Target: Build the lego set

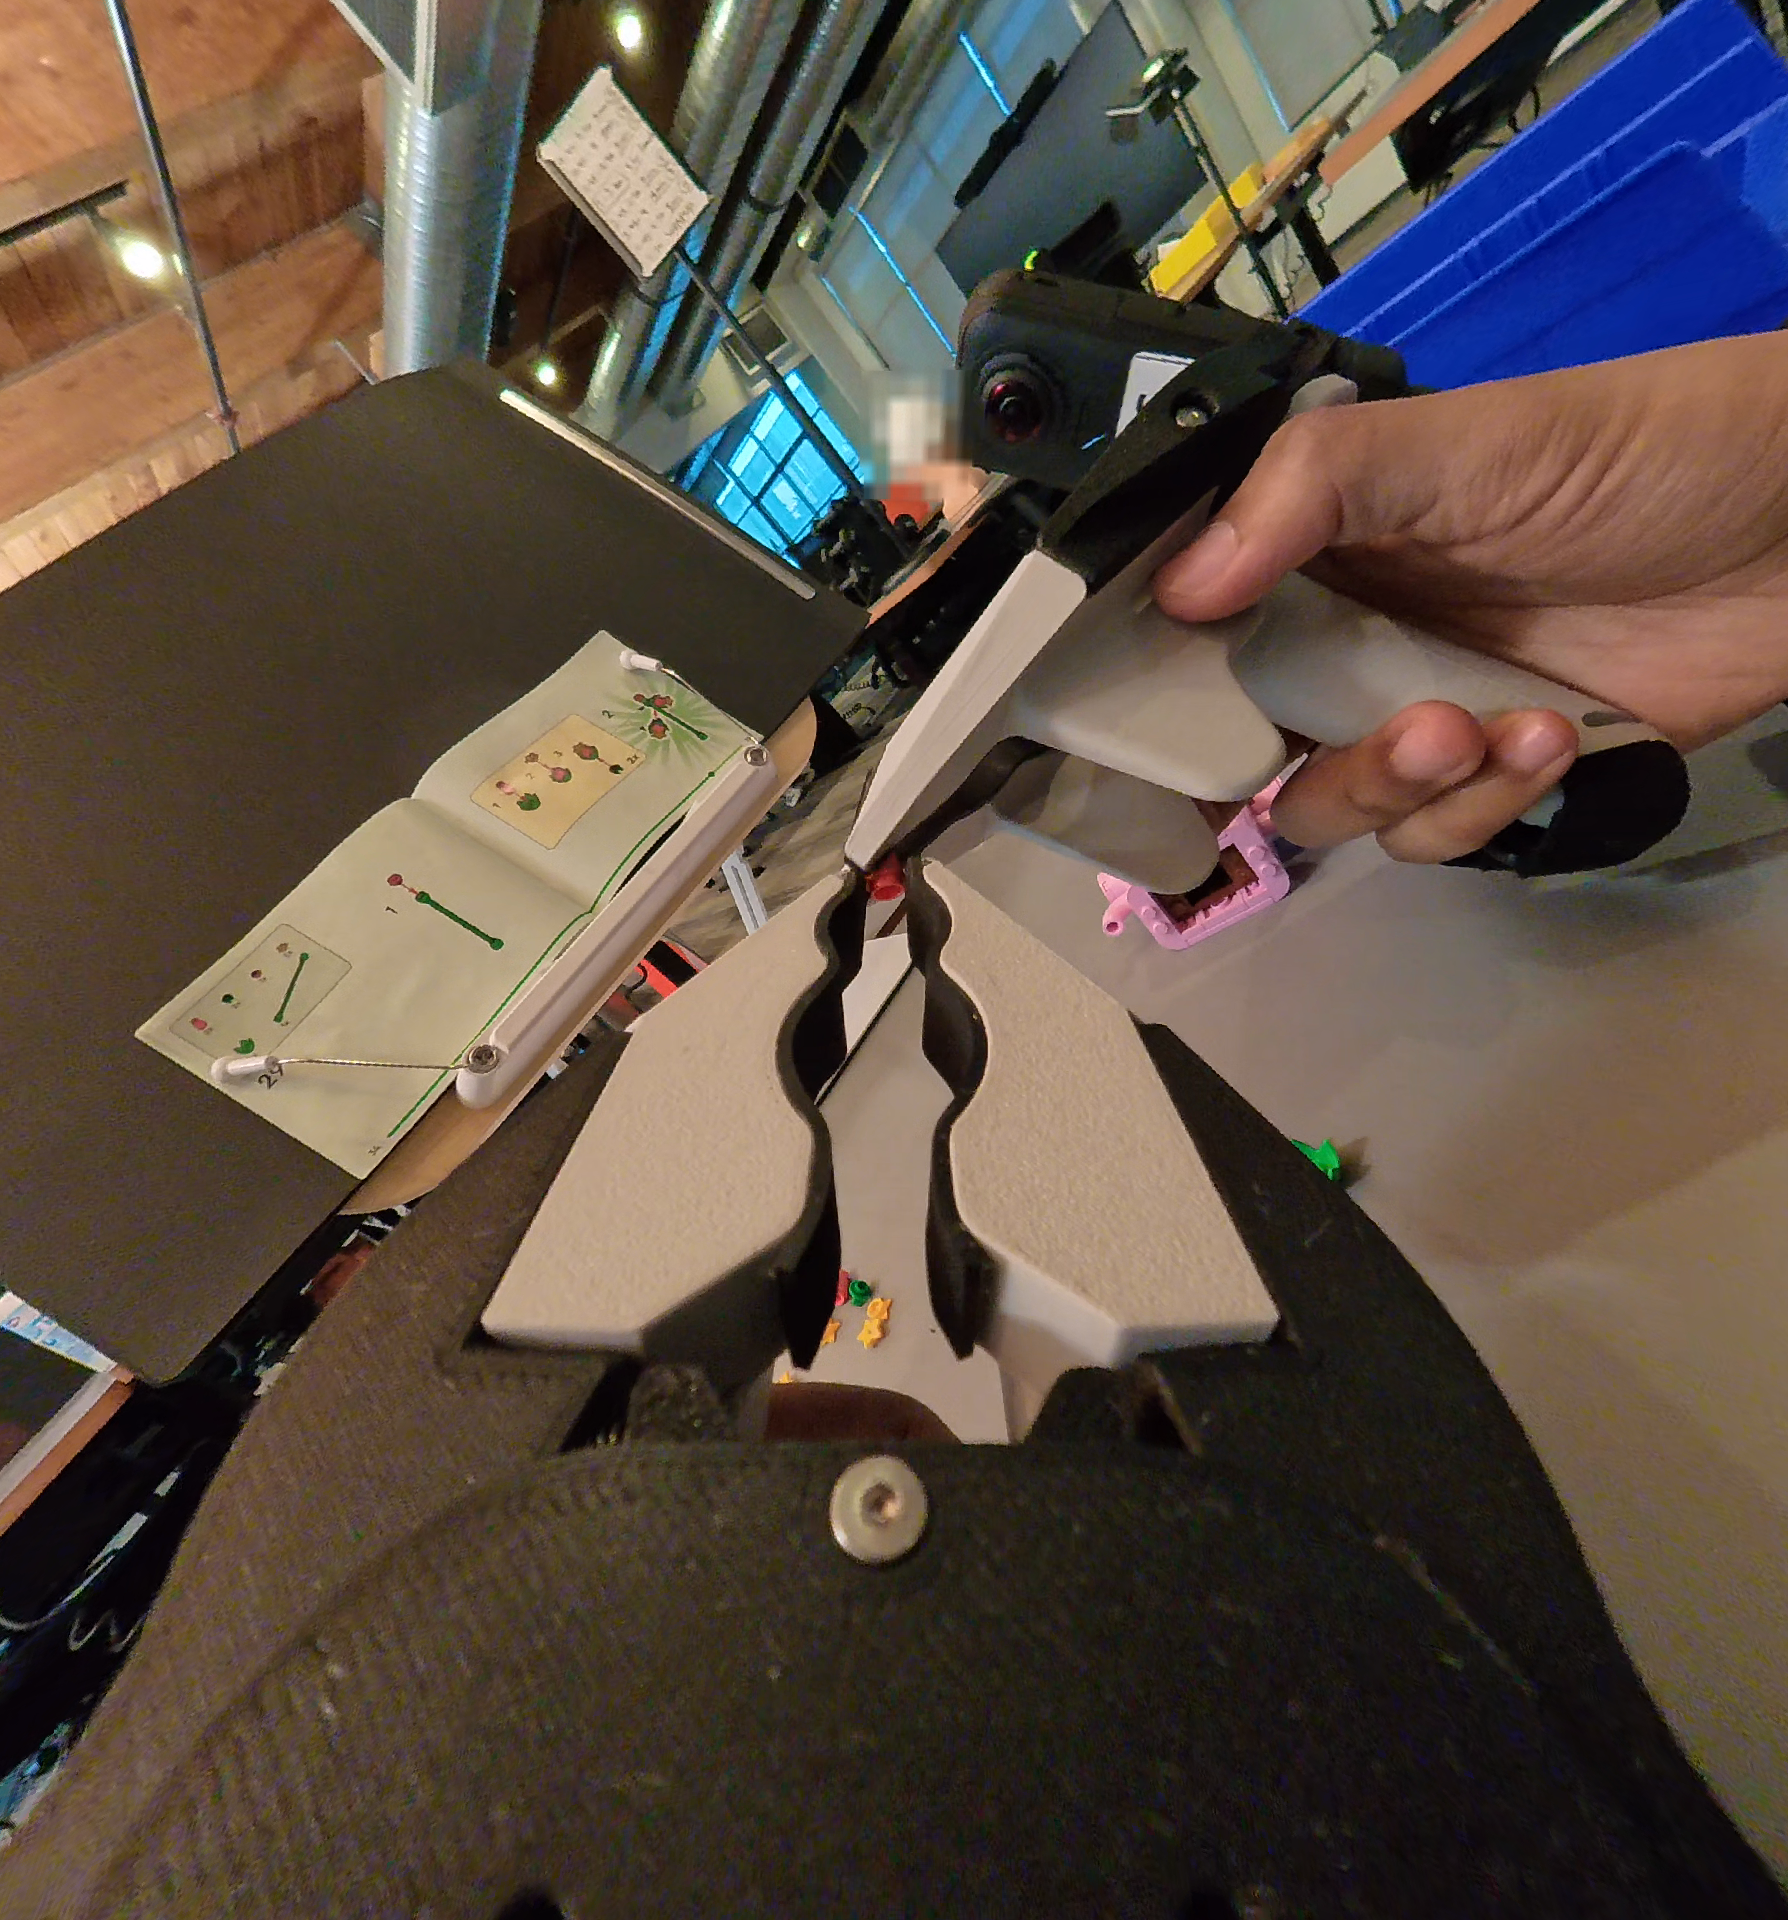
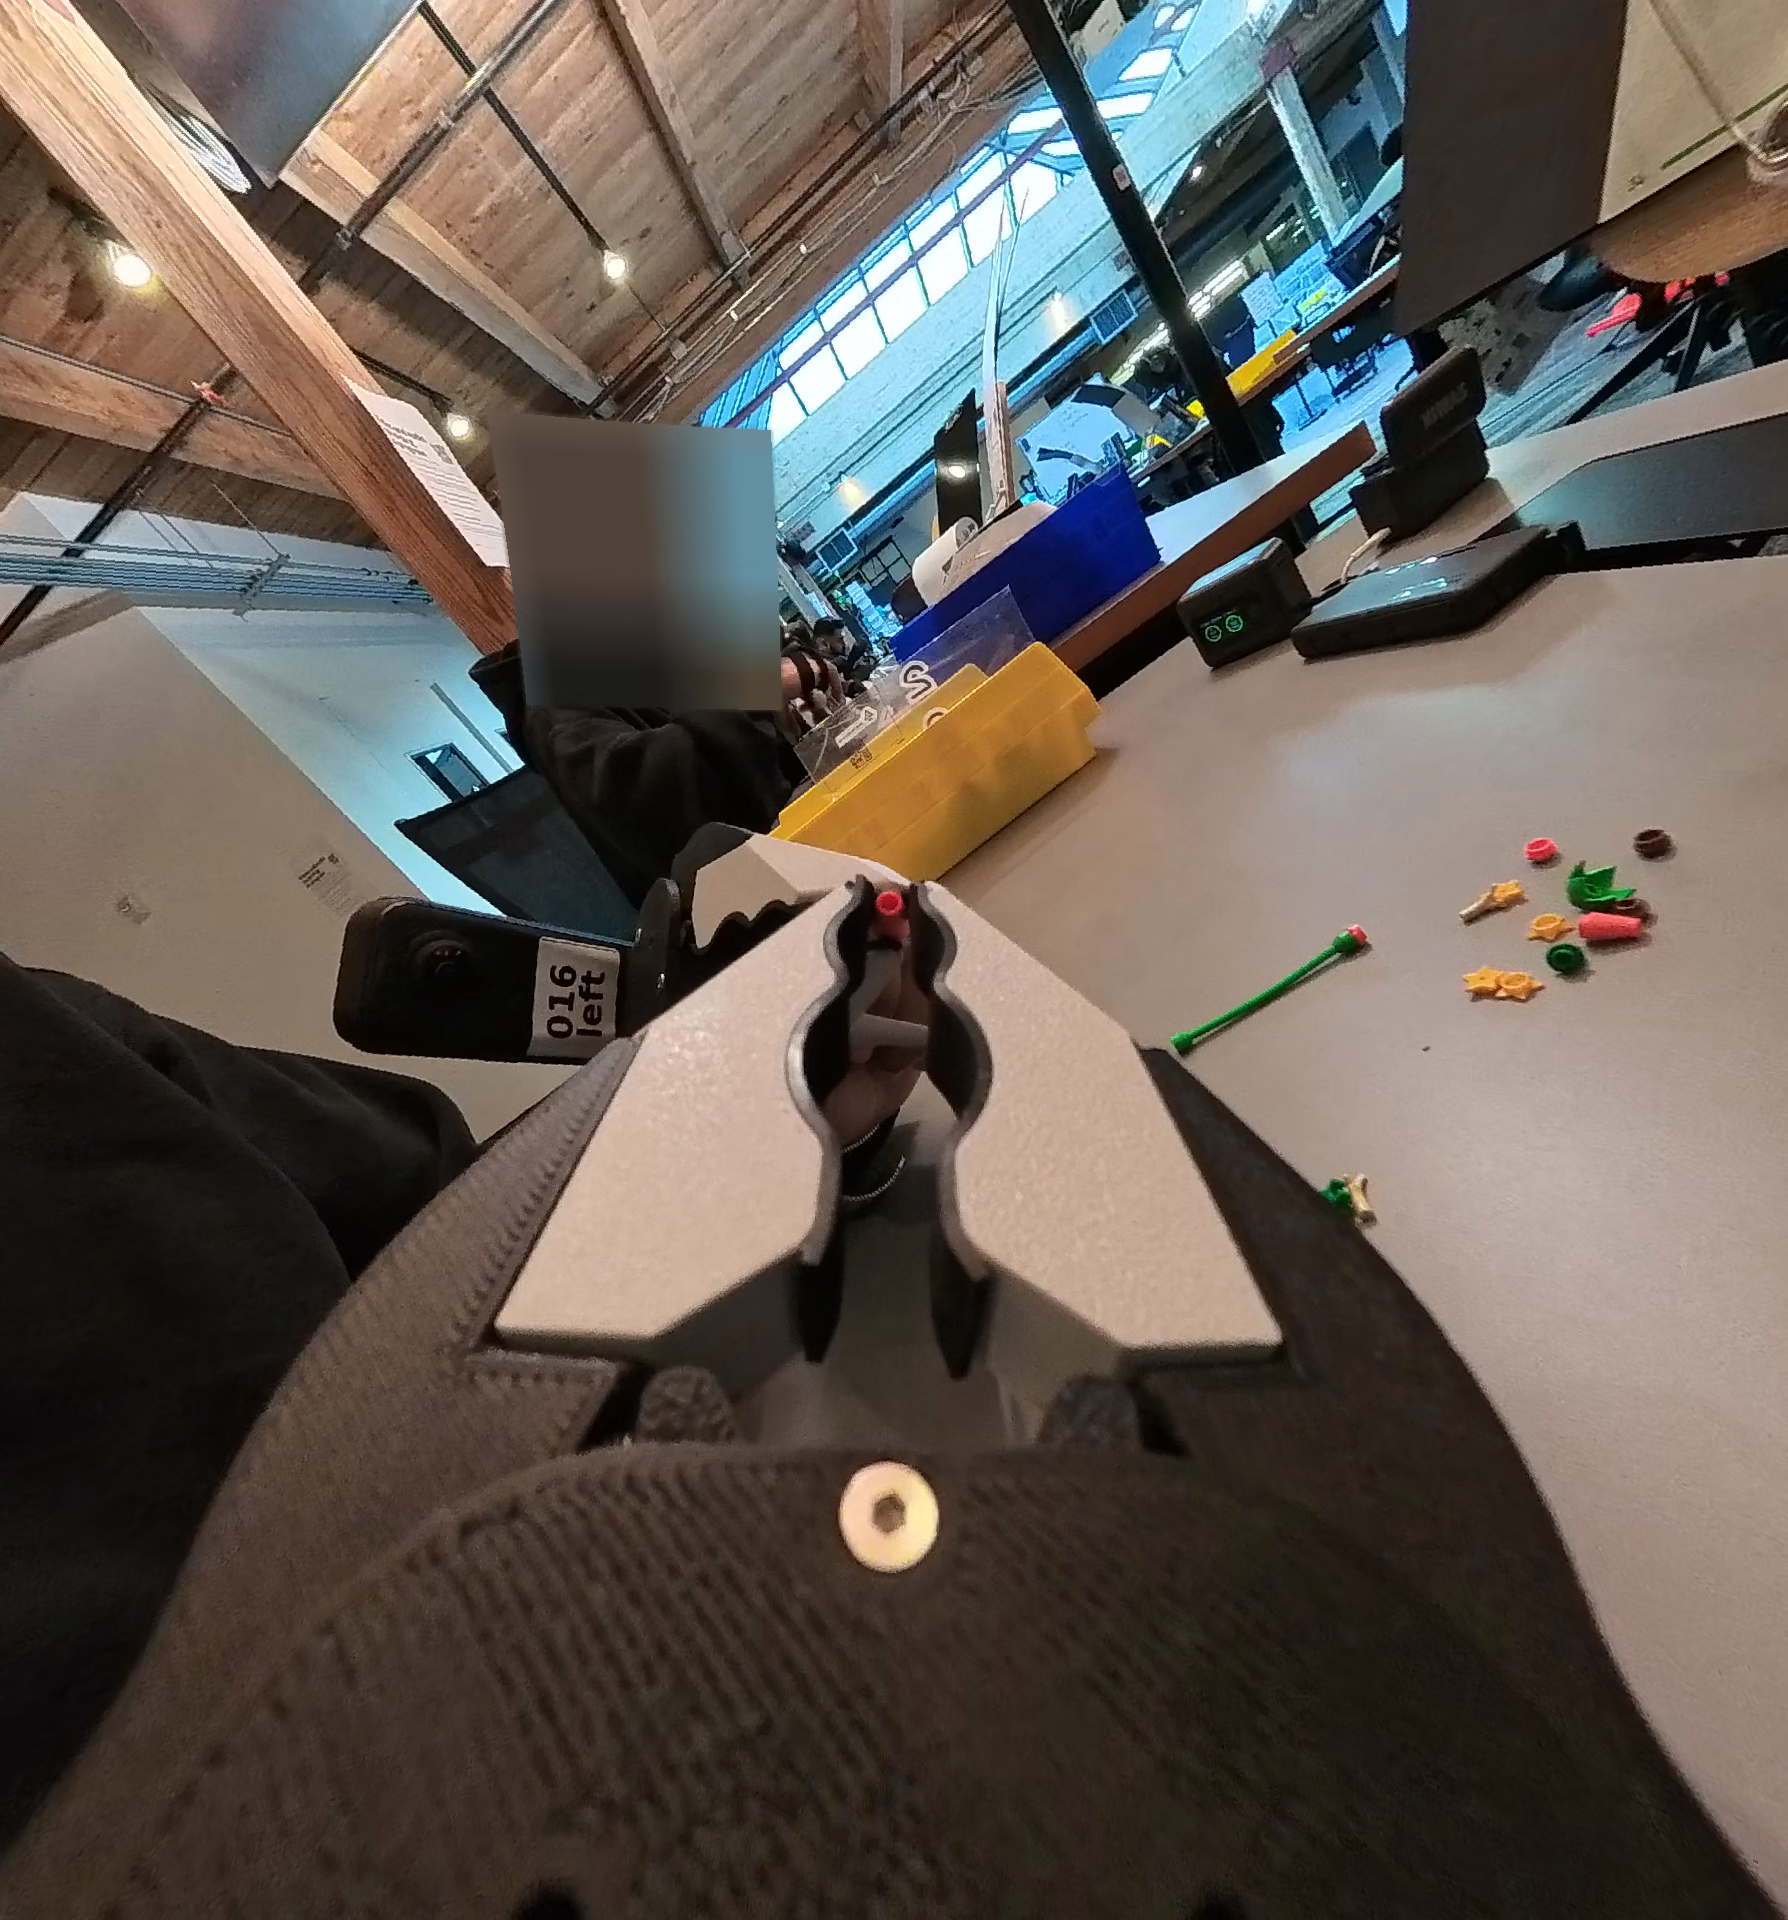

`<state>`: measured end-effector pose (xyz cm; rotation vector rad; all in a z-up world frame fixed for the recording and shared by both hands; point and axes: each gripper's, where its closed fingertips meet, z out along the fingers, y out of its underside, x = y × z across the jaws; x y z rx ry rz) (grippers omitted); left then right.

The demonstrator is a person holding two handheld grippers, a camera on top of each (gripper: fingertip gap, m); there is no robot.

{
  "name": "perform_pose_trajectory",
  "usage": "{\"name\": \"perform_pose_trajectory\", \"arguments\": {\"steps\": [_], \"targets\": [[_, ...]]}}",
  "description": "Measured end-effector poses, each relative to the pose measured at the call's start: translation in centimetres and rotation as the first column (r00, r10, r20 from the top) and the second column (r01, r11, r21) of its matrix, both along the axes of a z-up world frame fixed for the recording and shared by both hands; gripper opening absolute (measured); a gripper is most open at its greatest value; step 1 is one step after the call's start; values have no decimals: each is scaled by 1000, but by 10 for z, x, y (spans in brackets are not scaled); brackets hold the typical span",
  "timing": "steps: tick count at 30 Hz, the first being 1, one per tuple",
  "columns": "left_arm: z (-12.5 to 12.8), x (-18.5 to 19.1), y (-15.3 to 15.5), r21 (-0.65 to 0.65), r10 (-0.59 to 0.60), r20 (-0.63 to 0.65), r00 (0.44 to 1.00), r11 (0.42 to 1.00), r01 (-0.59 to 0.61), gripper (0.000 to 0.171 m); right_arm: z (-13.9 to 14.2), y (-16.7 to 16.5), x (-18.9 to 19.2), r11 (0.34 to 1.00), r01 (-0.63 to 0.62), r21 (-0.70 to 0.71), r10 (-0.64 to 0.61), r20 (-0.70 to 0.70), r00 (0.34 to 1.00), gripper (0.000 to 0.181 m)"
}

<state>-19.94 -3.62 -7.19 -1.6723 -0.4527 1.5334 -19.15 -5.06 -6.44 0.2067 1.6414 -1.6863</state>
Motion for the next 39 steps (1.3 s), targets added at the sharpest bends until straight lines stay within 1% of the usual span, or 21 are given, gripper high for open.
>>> {"name": "perform_pose_trajectory", "arguments": {"steps": [15,18,22,24,26,28,31,33,35,37,39], "targets": [[-3,-1,1,-26,14,1,1000,1000,-14,8,0,2,-2,1000,18,3,-18,-28,999,4],[-6,-1,2,-47,17,1,1000,999,-17,8,3,4,-7,999,37,-14,-38,-17,999,4],[-8,-2,1,-35,13,18,1000,999,-13,10,7,7,-12,999,44,-31,-43,19,999,4],[-11,-2,1,-19,2,54,999,1000,-1,9,7,8,-12,999,31,-27,-30,38,999,4],[-20,-2,4,-1,-27,129,991,1000,27,1,8,9,-12,999,24,-26,-22,45,999,4],[-27,-5,3,29,-42,186,982,999,37,1,9,9,-12,999,27,-21,-27,31,999,4],[-38,-7,1,34,-45,245,968,999,38,2,6,11,-14,998,56,3,-56,-10,998,4],[-47,-9,-2,18,-36,286,957,999,32,3,0,14,-13,996,78,30,-77,-38,996,4],[-59,-9,-1,4,-50,342,939,999,51,2,-18,18,-10,988,109,105,-97,-115,989,4],[-68,-8,2,5,-71,396,916,997,75,1,-45,21,-9,960,166,224,-108,-250,962,4],[-77,-7,3,-14,-76,440,895,996,92,1,-73,24,-13,907,251,339,-102,-401,910,4]]}}
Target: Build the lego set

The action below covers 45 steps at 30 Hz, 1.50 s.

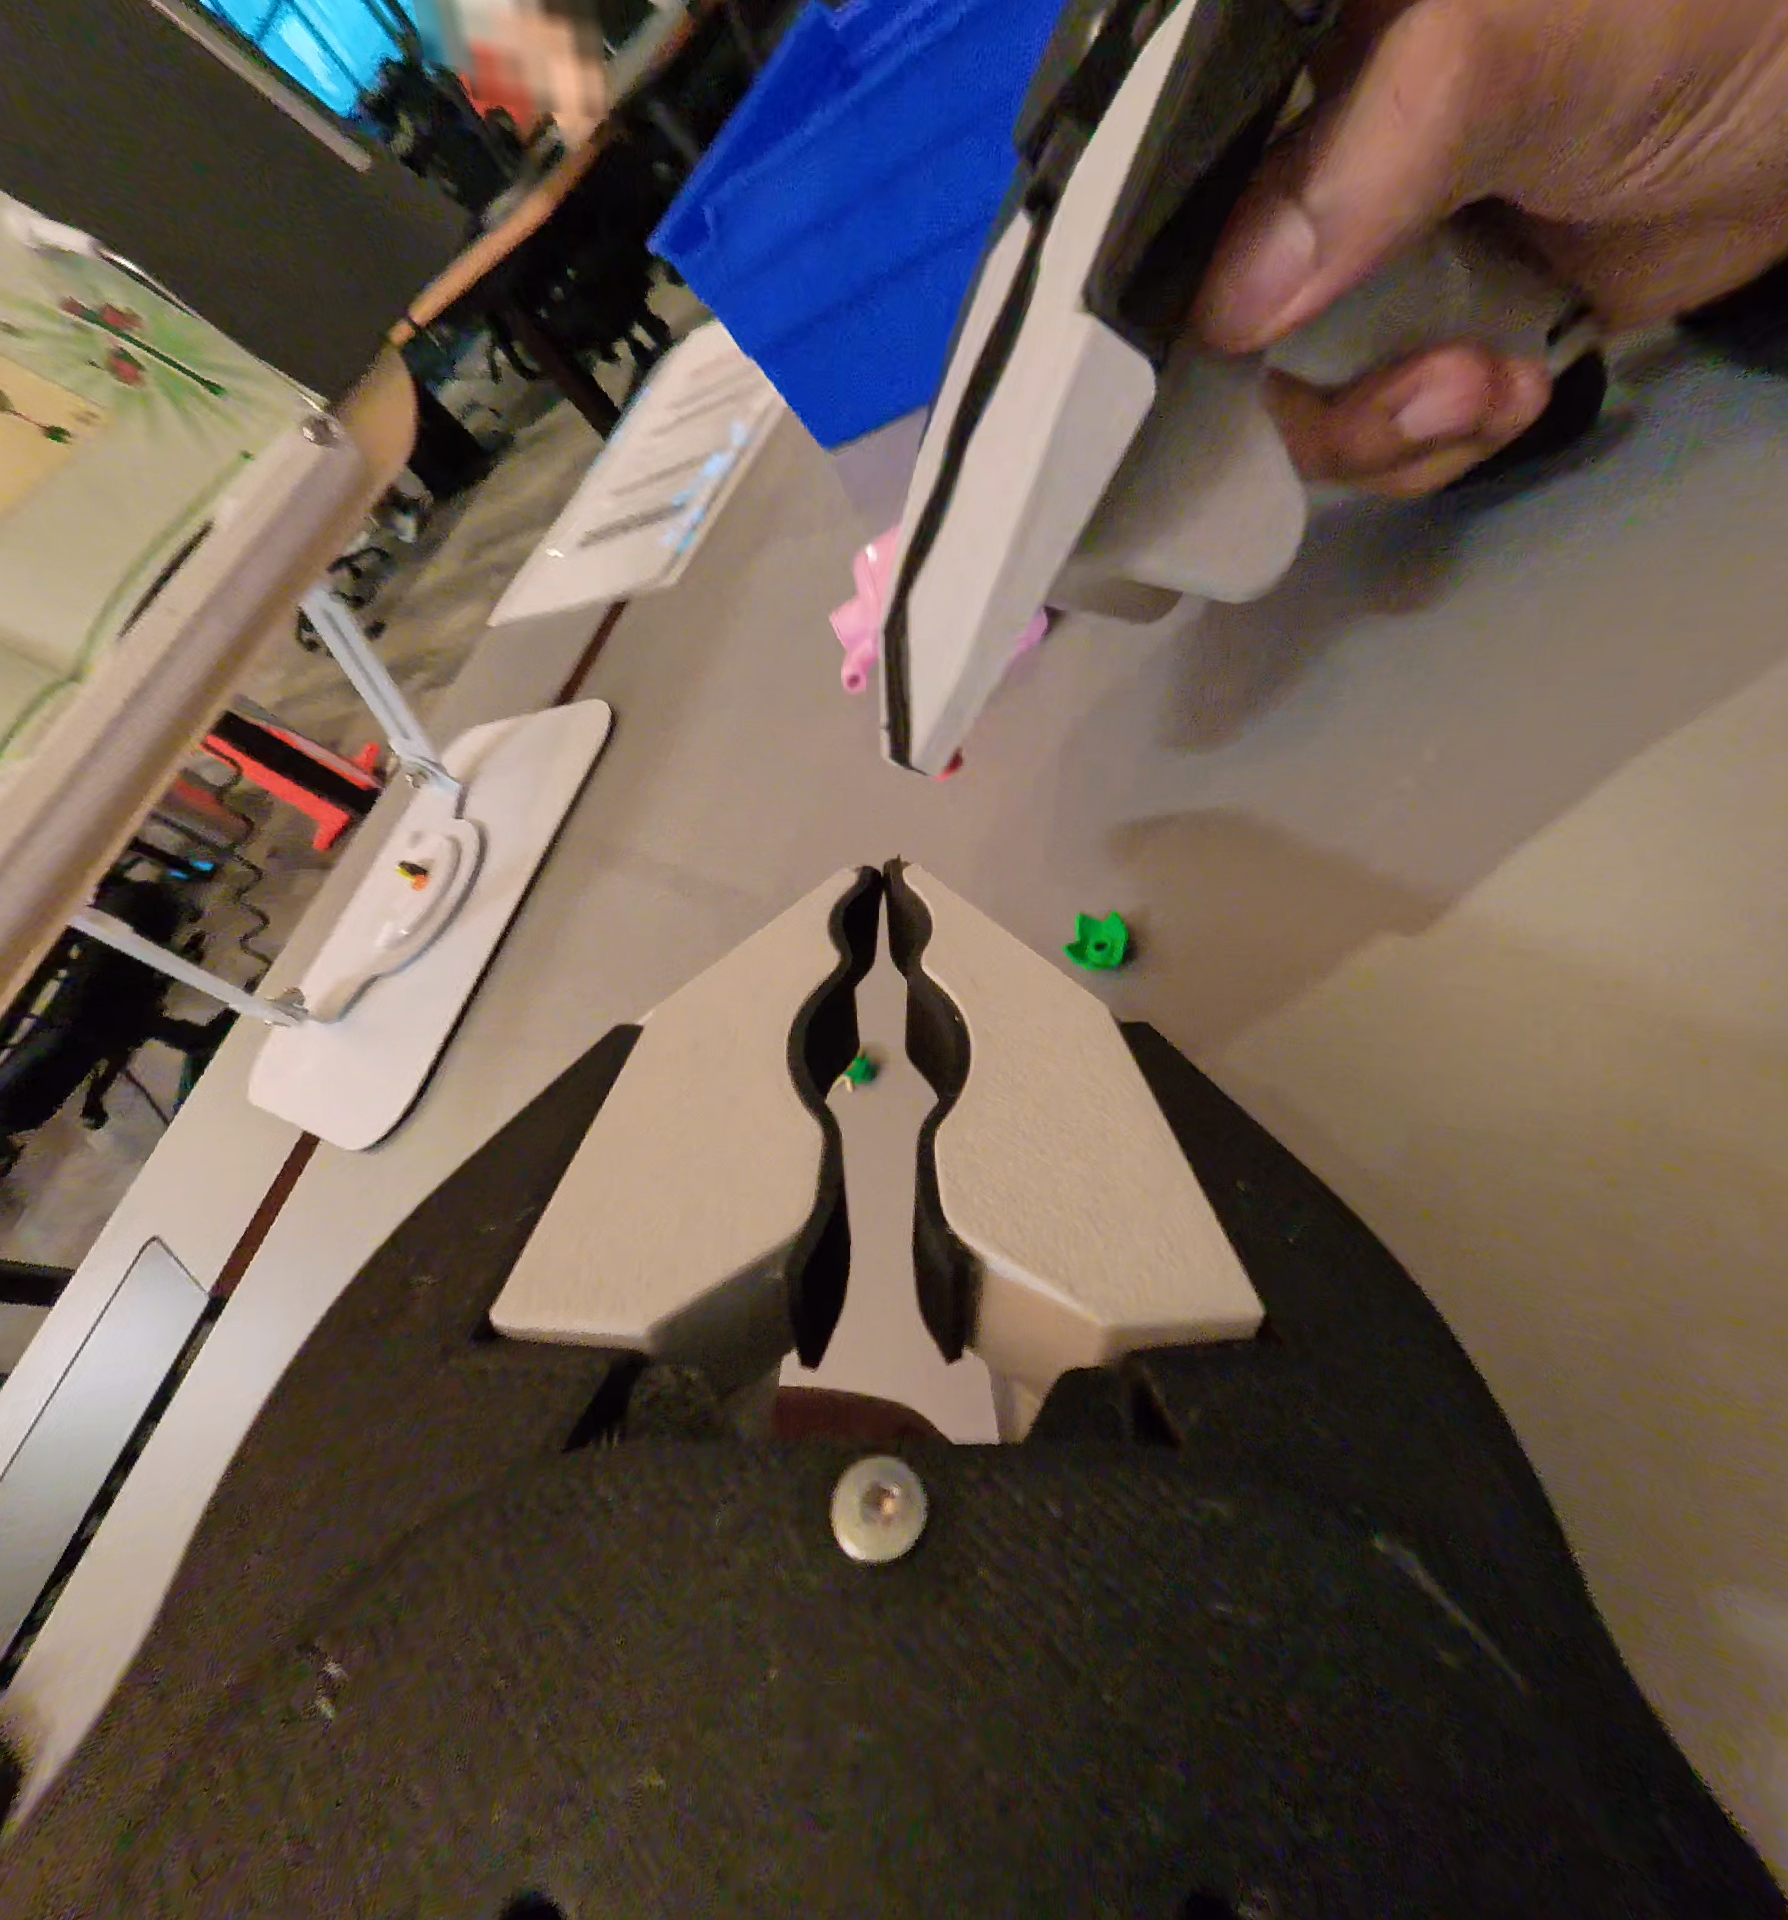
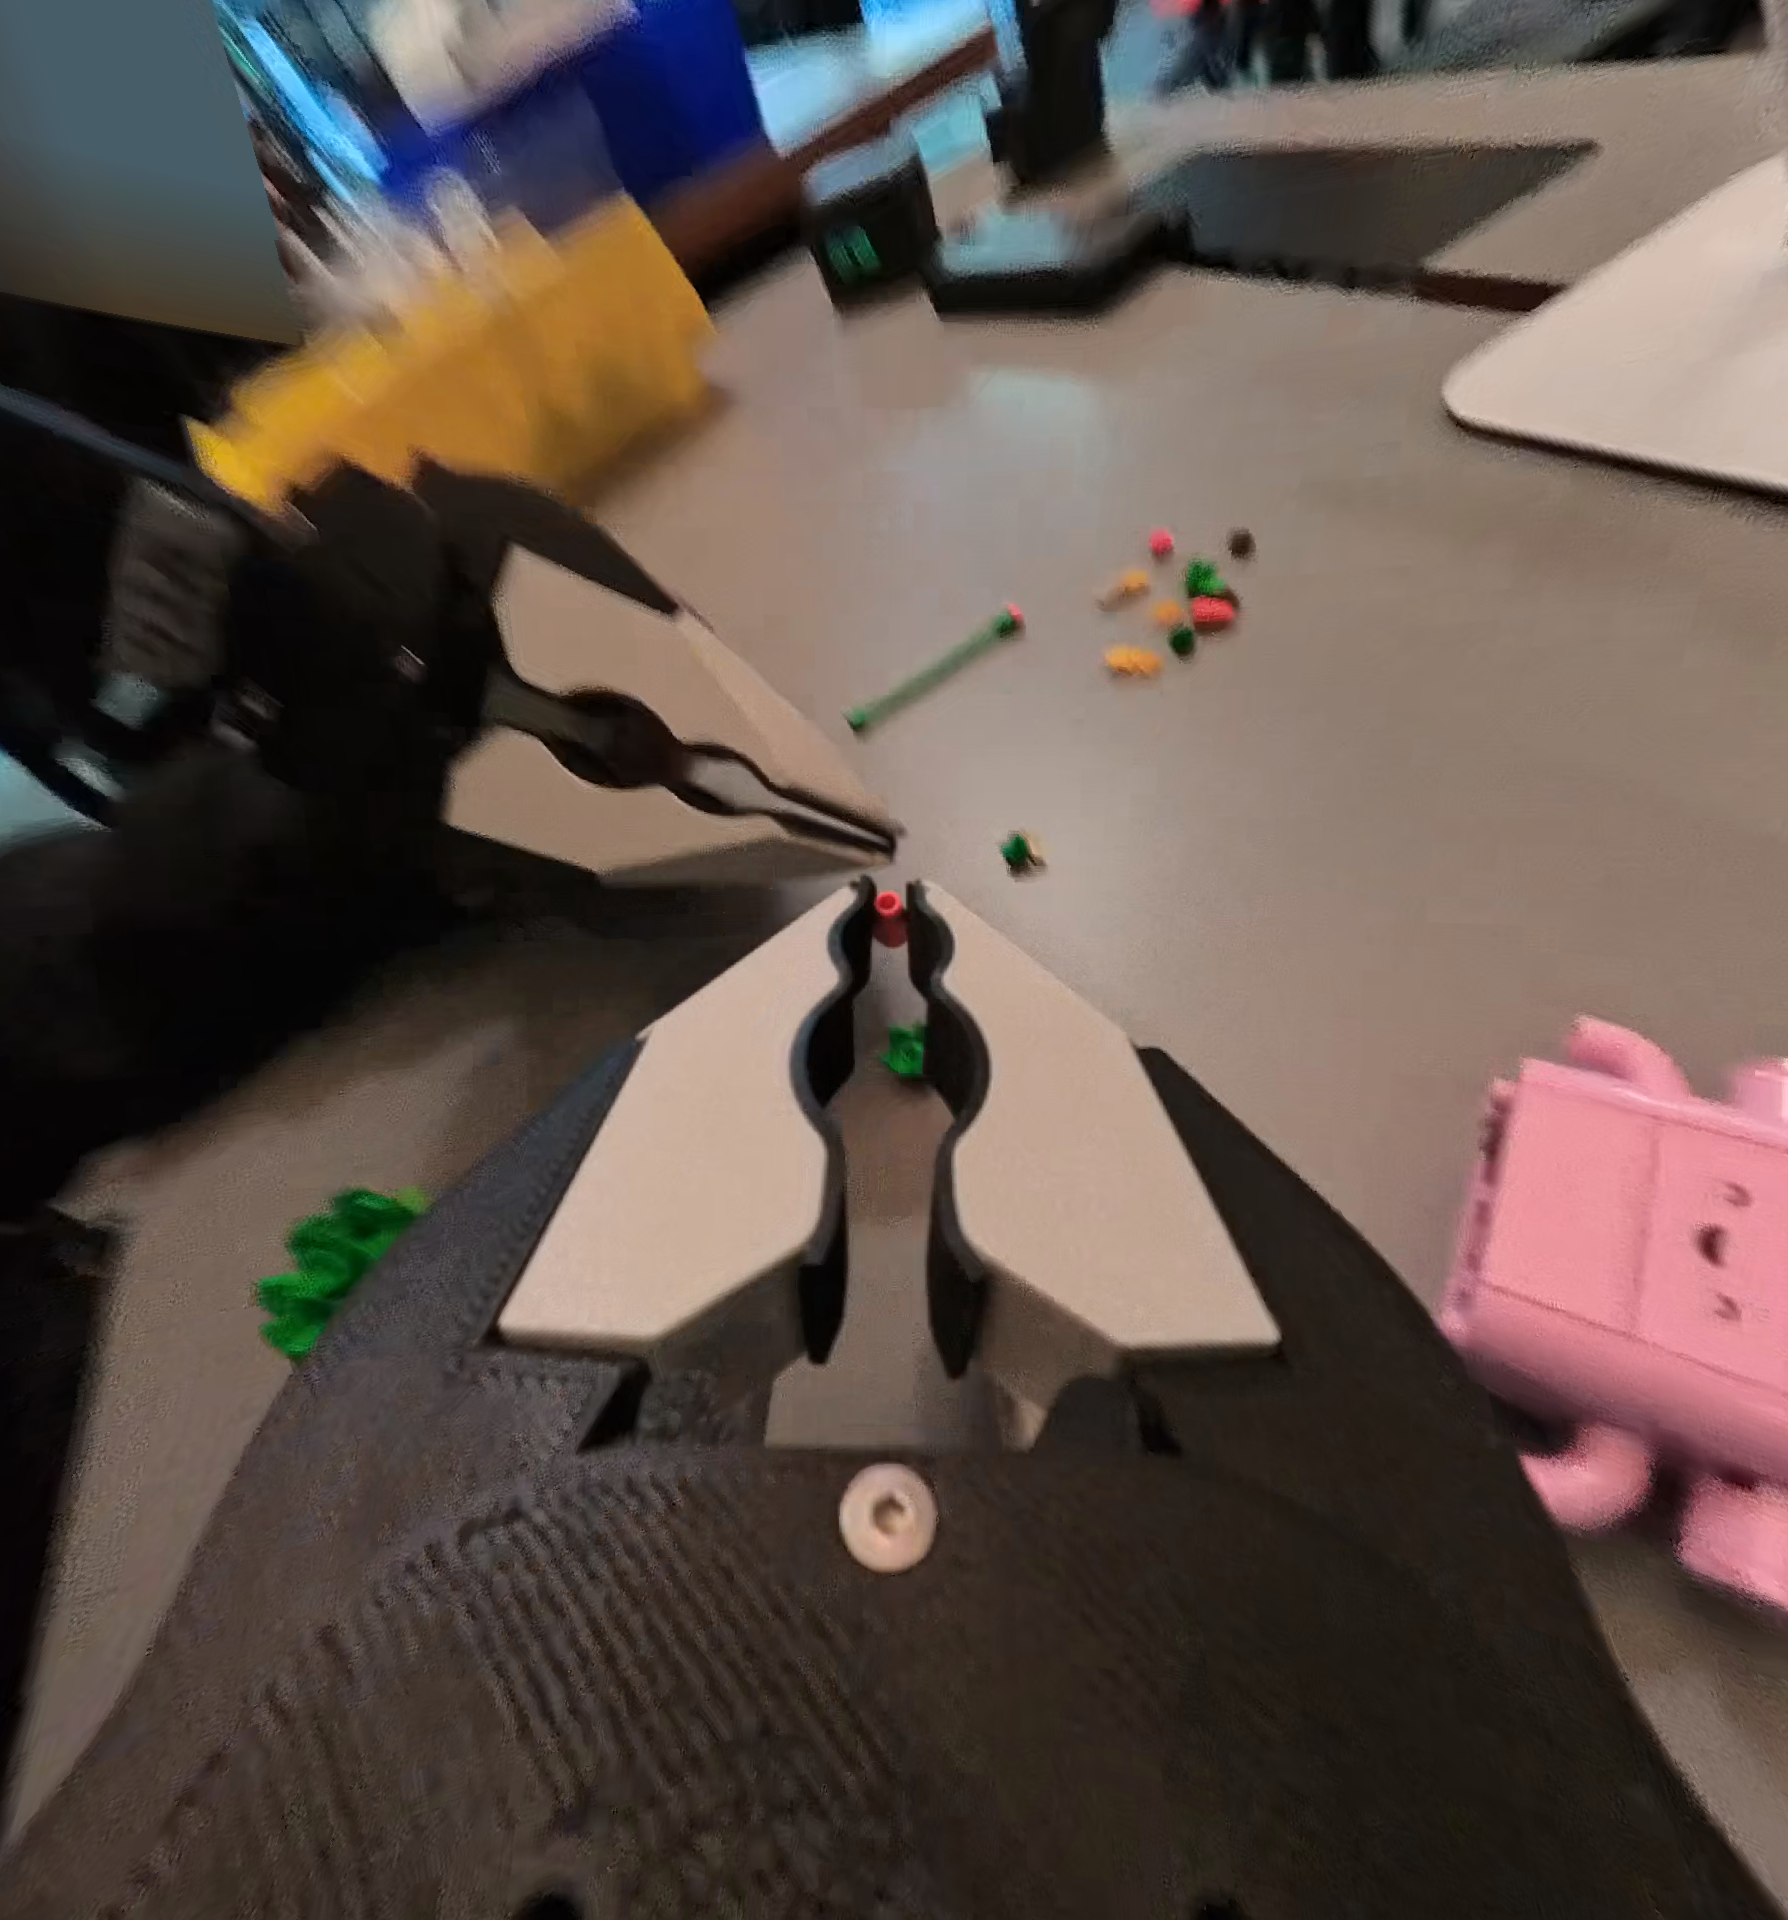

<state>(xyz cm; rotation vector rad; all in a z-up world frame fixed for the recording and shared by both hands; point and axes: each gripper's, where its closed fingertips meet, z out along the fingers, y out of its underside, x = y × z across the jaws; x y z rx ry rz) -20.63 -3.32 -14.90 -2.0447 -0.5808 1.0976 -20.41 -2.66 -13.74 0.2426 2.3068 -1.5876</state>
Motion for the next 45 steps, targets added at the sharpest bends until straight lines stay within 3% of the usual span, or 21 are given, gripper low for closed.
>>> {"name": "perform_pose_trajectory", "arguments": {"steps": [4,9,15,21,25,32,40,45], "targets": [[-23,2,-5,-147,5,72,997,989,5,1,-28,-2,7,987,-1,158,25,-151,988,5],[-32,6,0,-130,-29,147,989,990,48,1,-42,-3,15,975,-29,222,65,-153,986,5],[-34,1,-13,-138,24,148,989,990,-3,1,-43,-2,18,973,-59,224,91,-139,986,5],[-25,-7,-27,-126,102,86,991,988,-91,0,-56,0,15,953,-31,303,109,-242,964,5],[-11,-12,-37,-77,150,29,988,986,-147,0,-56,0,15,952,-31,304,116,-268,956,5],[-13,-13,-37,-93,155,31,988,984,-151,0,-49,-1,13,966,-22,257,98,-288,953,11],[-14,-13,-39,-94,158,38,987,984,-154,0,-24,1,4,993,-26,111,43,-154,987,11],[-16,-13,-38,-104,154,45,987,983,-149,0,-36,4,10,981,-60,187,95,-180,979,14]]}}
